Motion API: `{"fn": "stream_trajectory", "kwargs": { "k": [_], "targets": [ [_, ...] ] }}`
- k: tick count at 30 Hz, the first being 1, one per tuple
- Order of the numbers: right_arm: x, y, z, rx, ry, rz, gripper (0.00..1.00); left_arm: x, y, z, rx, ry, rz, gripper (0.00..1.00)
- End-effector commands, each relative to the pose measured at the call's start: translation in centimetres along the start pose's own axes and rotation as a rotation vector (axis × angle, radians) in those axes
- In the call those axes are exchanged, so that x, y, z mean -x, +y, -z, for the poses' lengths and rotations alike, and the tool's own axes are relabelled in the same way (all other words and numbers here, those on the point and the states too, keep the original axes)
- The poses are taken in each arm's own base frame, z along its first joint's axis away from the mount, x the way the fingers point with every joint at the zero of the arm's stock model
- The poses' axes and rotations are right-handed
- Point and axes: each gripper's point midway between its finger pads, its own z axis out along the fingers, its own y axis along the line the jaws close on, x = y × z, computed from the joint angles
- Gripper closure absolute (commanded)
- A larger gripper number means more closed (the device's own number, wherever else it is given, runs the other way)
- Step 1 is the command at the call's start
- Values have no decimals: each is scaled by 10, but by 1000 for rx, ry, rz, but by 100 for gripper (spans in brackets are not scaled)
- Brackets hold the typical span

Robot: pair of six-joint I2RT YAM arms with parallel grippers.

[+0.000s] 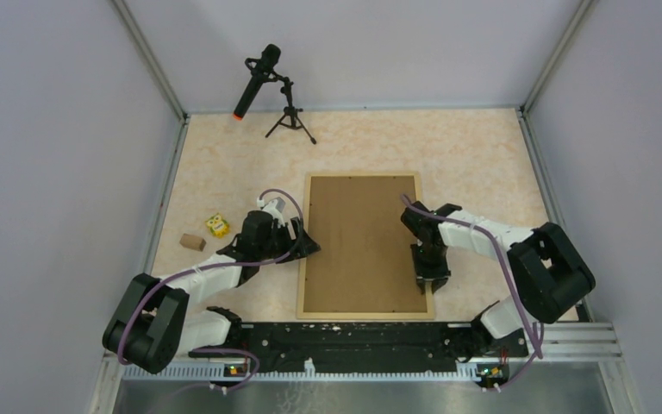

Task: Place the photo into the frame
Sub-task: Install the photo frame at the center of the board.

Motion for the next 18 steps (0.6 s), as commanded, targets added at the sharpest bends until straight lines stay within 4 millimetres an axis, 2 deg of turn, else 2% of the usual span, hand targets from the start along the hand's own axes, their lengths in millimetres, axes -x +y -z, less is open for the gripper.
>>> {"fn": "stream_trajectory", "kwargs": {
  "k": [1, 3, 5, 7, 9, 13, 15, 18],
  "targets": [
    [47, 39, -2, 155, -181, 16, 59, -12, 4, 1, -2, 45, 1, 21],
    [56, 39, 14, 191, -235, 3, 46, -14, 2, 2, -11, 58, -3, 20],
    [66, 36, 26, 234, -283, -15, 37, -16, 1, 3, -17, 72, -3, 19],
    [76, 31, 31, 261, -324, -31, 31, -18, 0, 3, -21, 82, -2, 18],
    [88, 23, 29, 260, -350, -48, 27, -19, 0, 4, -19, 88, 0, 17],
    [81, 12, 28, 233, -326, -58, 29, -23, 3, 6, -5, 102, 2, 17],
    [75, 7, 35, 221, -336, -81, 36, -22, 4, 7, 1, 93, 3, 17],
    [52, 0, 43, 131, -276, -102, 47, -20, 6, 5, 12, 79, 16, 18]
  ]
}}
